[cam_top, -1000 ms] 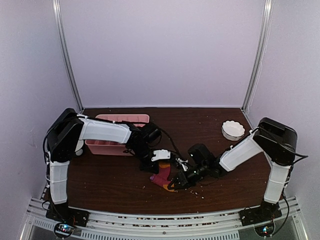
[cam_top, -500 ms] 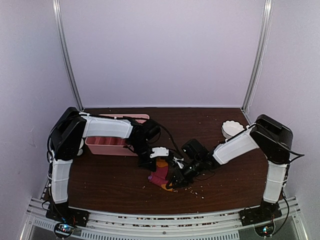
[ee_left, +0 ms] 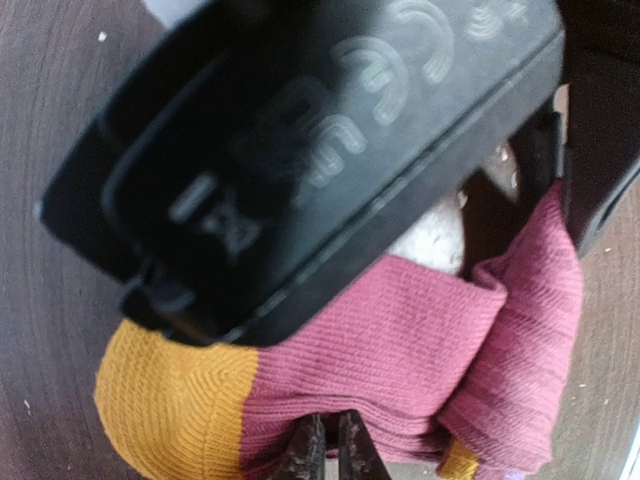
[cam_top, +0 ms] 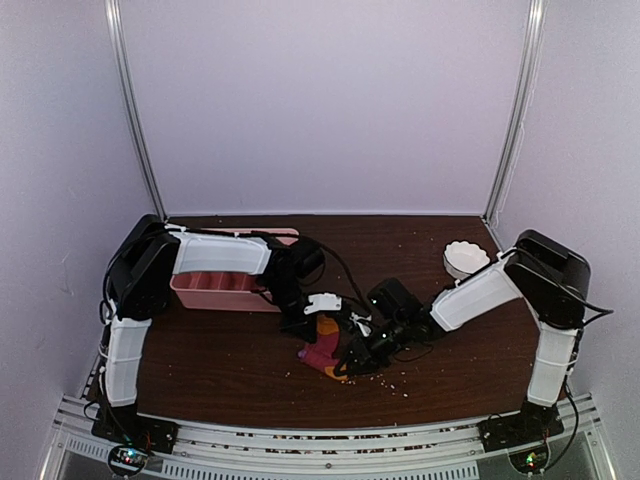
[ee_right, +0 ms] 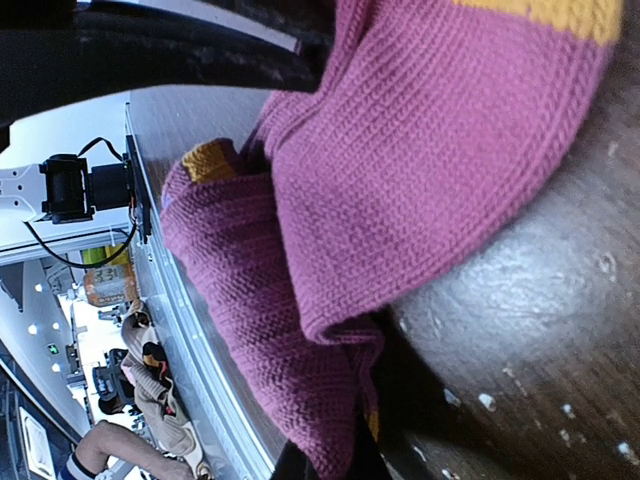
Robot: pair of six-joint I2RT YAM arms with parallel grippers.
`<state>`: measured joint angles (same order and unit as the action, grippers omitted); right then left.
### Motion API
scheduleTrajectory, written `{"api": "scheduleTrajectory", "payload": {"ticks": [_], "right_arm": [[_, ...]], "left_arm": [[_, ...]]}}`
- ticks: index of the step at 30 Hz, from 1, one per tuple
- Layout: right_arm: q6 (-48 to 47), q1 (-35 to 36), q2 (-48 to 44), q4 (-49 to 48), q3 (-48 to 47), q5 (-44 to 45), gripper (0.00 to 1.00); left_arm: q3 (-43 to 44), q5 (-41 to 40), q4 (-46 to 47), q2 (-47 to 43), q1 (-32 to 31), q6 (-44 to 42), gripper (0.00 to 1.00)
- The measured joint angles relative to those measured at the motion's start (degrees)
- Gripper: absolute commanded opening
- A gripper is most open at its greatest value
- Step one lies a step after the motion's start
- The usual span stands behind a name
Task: Roll the socks
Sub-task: Roll the sock.
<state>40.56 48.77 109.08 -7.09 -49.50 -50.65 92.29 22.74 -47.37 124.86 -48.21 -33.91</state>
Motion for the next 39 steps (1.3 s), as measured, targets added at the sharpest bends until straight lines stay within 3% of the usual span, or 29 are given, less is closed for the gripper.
{"api": "scheduleTrajectory", "payload": {"ticks": [8, 15, 20, 28, 32, 39], "right_arm": [[-2.6, 0.1, -1.4, -0.5, 0.7, 3.2, 0.0], [-1.4, 0.0, 2.1, -1.8, -1.8, 0.5, 0.0], [0.9, 0.0, 3.3, -6.4, -1.1, -0.3, 0.0], [1.3, 0.7, 3.4, -14.6, 2.5, 0.9, 0.0], [1.1, 0.7, 3.3, -13.0, 1.9, 1.2, 0.0], [1.2, 0.4, 3.0, -7.3, -0.5, 1.7, 0.0]], "left_arm": [[1.3, 3.3, -1.4, 0.4, 0.1, 0.0, 0.08], [1.3, 4.0, -3.8, 0.7, 1.4, 0.0, 0.08], [-0.2, 3.4, -2.2, -0.1, 1.8, 1.0, 0.22], [-13.3, 3.8, 12.6, -17.0, 3.7, 4.6, 0.3], [-13.0, 7.5, 14.9, -22.6, 5.0, 4.2, 0.27], [-14.0, 10.6, 11.0, -18.6, 0.9, -1.4, 0.16]]}}
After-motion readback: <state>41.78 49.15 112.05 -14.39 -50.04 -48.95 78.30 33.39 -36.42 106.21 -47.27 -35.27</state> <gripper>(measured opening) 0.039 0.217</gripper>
